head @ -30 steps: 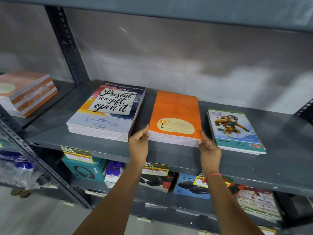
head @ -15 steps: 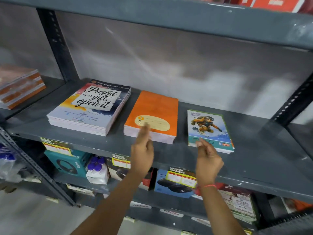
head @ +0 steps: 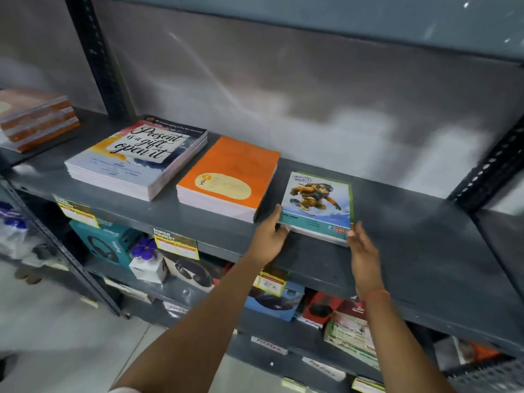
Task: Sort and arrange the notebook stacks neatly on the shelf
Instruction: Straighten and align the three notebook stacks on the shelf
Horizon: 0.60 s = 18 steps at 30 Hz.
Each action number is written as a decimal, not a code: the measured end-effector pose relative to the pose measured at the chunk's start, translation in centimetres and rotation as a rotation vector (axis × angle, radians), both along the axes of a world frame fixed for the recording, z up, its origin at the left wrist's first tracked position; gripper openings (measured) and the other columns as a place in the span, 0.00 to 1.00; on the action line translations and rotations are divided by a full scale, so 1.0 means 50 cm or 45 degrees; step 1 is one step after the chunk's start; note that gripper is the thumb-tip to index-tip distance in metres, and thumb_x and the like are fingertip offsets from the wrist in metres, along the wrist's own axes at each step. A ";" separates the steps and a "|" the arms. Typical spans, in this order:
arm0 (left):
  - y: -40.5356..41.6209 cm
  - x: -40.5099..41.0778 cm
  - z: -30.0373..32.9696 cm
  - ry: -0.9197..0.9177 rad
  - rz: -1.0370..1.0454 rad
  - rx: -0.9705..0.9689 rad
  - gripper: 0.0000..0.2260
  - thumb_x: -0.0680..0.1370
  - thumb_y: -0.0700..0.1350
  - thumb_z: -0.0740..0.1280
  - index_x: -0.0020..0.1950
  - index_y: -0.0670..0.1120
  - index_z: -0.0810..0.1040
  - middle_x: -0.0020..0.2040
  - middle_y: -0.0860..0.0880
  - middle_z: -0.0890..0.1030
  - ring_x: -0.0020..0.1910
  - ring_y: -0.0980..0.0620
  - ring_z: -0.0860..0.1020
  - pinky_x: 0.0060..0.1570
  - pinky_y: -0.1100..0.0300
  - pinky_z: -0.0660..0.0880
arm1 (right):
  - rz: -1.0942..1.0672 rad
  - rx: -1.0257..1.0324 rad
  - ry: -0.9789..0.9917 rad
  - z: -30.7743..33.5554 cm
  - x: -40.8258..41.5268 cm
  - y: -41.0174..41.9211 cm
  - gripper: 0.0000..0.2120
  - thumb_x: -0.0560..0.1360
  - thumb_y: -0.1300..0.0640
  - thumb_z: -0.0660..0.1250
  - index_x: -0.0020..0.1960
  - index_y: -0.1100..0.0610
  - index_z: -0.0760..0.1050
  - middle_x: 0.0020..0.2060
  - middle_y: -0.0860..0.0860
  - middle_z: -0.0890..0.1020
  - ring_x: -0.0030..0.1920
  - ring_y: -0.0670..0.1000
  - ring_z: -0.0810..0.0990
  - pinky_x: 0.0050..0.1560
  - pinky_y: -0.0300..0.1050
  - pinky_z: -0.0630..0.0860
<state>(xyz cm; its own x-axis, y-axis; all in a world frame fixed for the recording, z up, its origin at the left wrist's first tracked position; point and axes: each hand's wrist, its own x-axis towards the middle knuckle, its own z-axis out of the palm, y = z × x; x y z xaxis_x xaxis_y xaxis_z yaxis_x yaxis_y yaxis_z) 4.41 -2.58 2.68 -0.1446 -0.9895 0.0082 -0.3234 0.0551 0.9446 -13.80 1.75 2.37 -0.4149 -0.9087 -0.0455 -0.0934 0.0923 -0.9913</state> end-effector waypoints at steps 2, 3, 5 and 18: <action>0.001 -0.004 0.000 0.001 -0.008 -0.002 0.24 0.79 0.40 0.59 0.74 0.45 0.57 0.68 0.42 0.71 0.57 0.52 0.71 0.46 0.72 0.67 | 0.042 0.027 0.009 -0.001 -0.003 -0.001 0.26 0.77 0.52 0.61 0.74 0.51 0.59 0.67 0.50 0.71 0.62 0.46 0.68 0.69 0.46 0.64; 0.002 -0.006 -0.001 0.005 -0.009 -0.006 0.23 0.79 0.39 0.58 0.74 0.45 0.58 0.68 0.42 0.71 0.56 0.53 0.70 0.46 0.73 0.66 | 0.060 0.031 0.011 -0.001 -0.004 -0.002 0.26 0.77 0.54 0.61 0.74 0.51 0.59 0.66 0.50 0.72 0.62 0.47 0.69 0.70 0.48 0.64; 0.004 -0.007 0.002 0.007 -0.004 0.005 0.22 0.79 0.40 0.57 0.73 0.46 0.58 0.68 0.42 0.70 0.56 0.54 0.70 0.48 0.70 0.67 | 0.105 0.032 0.023 0.000 -0.009 -0.001 0.27 0.77 0.57 0.62 0.74 0.53 0.59 0.63 0.51 0.74 0.61 0.49 0.71 0.70 0.50 0.65; -0.006 0.009 0.008 0.305 -0.046 0.130 0.20 0.78 0.34 0.58 0.71 0.40 0.63 0.61 0.46 0.72 0.57 0.55 0.68 0.49 0.79 0.69 | -0.023 -0.117 -0.123 -0.002 -0.004 0.014 0.23 0.76 0.64 0.63 0.70 0.58 0.65 0.59 0.47 0.75 0.59 0.46 0.73 0.65 0.41 0.67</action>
